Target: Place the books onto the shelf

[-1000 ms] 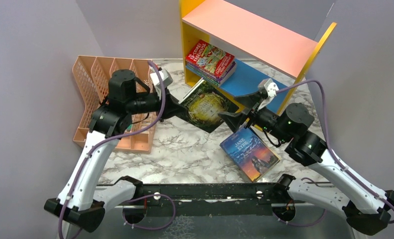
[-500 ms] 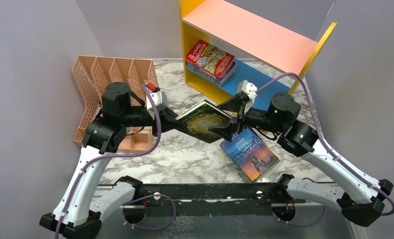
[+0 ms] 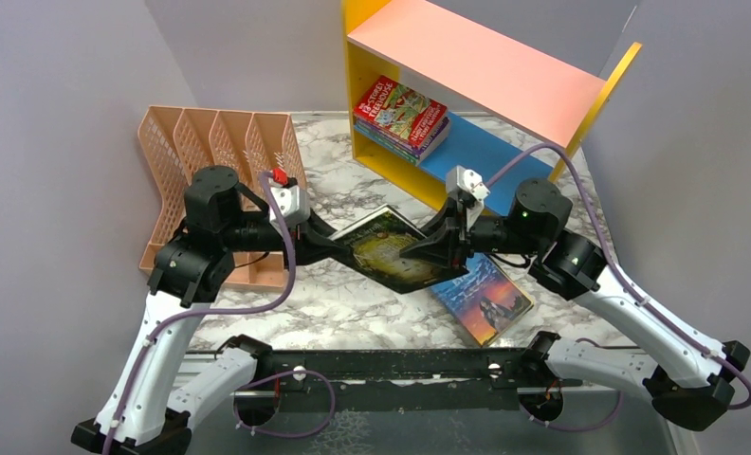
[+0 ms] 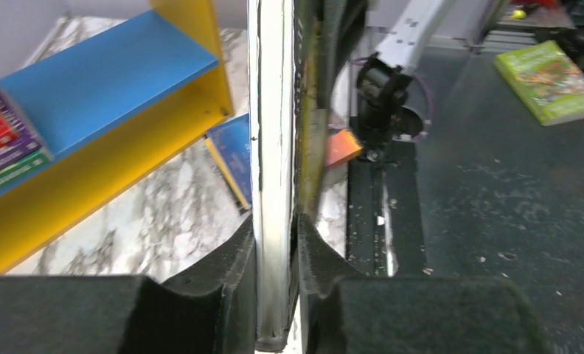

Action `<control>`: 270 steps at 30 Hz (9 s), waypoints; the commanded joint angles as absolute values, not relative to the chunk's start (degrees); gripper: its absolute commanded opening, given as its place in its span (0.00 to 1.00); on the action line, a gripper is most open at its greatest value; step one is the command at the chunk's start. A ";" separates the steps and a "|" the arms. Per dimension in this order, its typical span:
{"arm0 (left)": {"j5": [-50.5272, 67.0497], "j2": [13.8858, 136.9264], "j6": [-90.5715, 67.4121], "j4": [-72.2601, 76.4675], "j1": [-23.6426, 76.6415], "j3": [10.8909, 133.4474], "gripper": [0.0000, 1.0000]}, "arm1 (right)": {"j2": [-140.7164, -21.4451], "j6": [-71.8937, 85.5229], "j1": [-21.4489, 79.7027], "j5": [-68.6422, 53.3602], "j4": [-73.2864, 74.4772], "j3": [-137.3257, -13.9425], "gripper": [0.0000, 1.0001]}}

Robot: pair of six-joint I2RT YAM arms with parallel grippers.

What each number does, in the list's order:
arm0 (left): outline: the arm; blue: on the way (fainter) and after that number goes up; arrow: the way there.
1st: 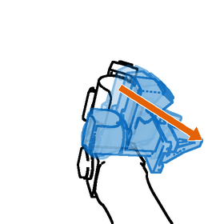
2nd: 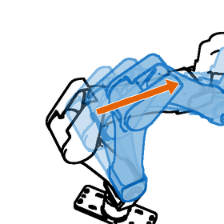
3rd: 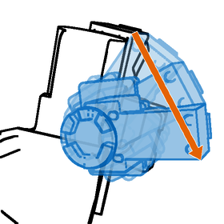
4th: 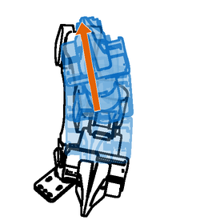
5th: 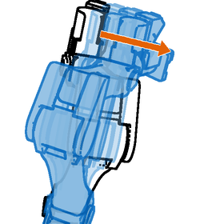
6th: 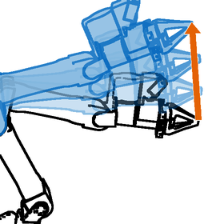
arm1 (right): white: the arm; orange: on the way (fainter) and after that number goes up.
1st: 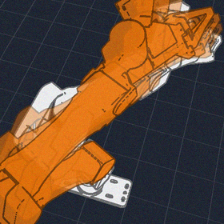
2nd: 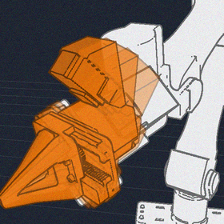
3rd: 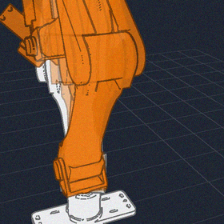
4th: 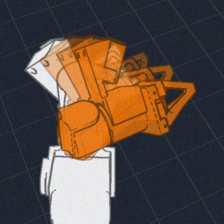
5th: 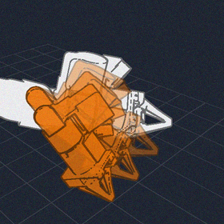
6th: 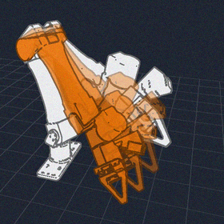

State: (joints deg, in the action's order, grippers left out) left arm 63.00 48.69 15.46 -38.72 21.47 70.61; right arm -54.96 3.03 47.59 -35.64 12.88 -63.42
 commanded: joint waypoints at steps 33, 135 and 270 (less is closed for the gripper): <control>56.22 41.96 -49.22 23.43 25.14 41.30 0.78 | -40.87 34.95 47.29 -19.07 -19.72 -47.85 0.01; -25.53 120.86 -82.74 33.31 58.40 87.38 0.21 | -30.42 23.95 47.29 7.80 23.73 -67.97 0.75; 9.06 85.62 -55.57 16.29 53.35 39.47 0.98 | -54.52 44.06 47.19 29.78 40.11 -43.93 0.84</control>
State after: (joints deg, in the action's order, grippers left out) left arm 6.13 86.32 -49.36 2.33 50.33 44.05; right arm -52.45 40.42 47.13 24.82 37.54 -44.29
